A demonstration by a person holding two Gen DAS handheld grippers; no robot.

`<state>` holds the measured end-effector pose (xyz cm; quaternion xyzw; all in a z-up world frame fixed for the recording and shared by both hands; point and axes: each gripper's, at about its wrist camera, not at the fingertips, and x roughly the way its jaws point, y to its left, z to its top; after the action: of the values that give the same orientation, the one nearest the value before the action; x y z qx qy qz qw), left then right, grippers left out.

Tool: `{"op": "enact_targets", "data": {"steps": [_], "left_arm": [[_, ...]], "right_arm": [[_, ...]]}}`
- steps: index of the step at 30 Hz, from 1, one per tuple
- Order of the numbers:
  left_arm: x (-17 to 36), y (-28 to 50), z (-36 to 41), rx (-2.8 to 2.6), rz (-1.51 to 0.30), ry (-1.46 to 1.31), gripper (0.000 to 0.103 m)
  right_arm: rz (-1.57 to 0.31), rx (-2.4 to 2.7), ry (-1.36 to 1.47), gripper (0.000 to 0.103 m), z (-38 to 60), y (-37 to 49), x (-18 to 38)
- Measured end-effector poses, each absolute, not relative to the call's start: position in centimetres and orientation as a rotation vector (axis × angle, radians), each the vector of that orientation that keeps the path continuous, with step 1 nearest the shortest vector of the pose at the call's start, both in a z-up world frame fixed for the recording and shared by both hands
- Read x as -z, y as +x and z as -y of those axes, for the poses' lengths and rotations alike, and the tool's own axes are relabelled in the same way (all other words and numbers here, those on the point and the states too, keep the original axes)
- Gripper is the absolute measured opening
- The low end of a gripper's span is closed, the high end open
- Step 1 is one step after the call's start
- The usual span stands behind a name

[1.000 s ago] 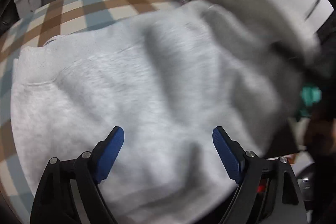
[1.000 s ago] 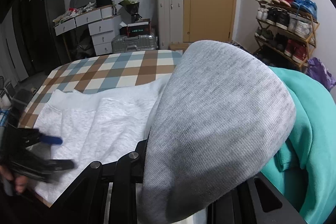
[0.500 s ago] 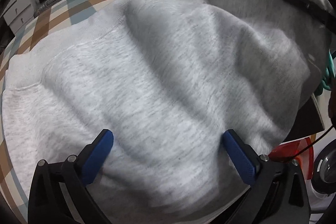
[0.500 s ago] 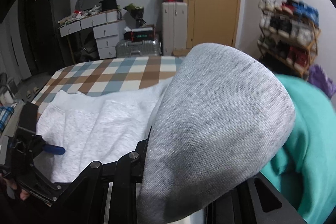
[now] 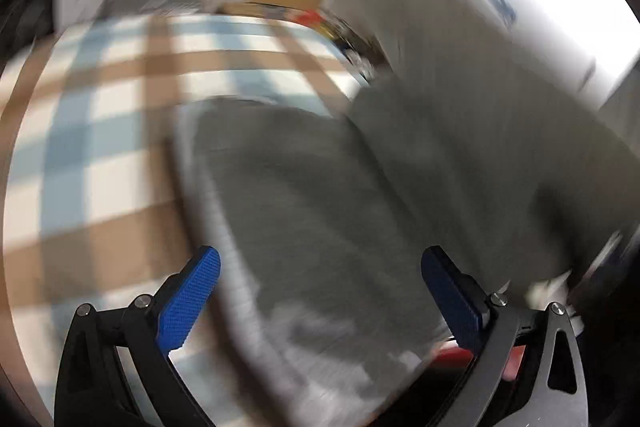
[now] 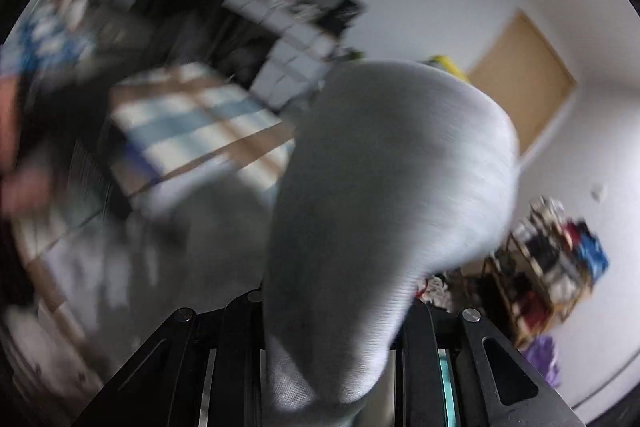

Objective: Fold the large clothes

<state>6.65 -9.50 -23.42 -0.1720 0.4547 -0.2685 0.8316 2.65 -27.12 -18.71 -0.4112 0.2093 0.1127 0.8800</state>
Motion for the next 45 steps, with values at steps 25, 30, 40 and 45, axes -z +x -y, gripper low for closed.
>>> {"op": "enact_targets", "data": {"steps": [25, 30, 40, 45], "left_arm": [[27.6, 10.8, 8.6, 0.682, -1.236, -0.643, 0.079], [27.2, 11.4, 8.8, 0.673, -1.248, -0.579, 0.029], [24.4, 12.8, 9.4, 0.693, -1.194, -0.471, 0.015], [25.4, 12.4, 9.1, 0.64, -1.182, -0.399, 0.015]], "right_arm": [[-0.784, -0.678, -0.024, 0.077, 28.5, 1.4, 23.2], [-0.703, -0.636, 0.317, 0.078, 36.7, 2.5, 21.0], [-0.903, -0.569, 0.45, 0.074, 39.1, 5.4, 25.3], [-0.927, -0.574, 0.436, 0.074, 39.0, 5.0, 25.2]]}}
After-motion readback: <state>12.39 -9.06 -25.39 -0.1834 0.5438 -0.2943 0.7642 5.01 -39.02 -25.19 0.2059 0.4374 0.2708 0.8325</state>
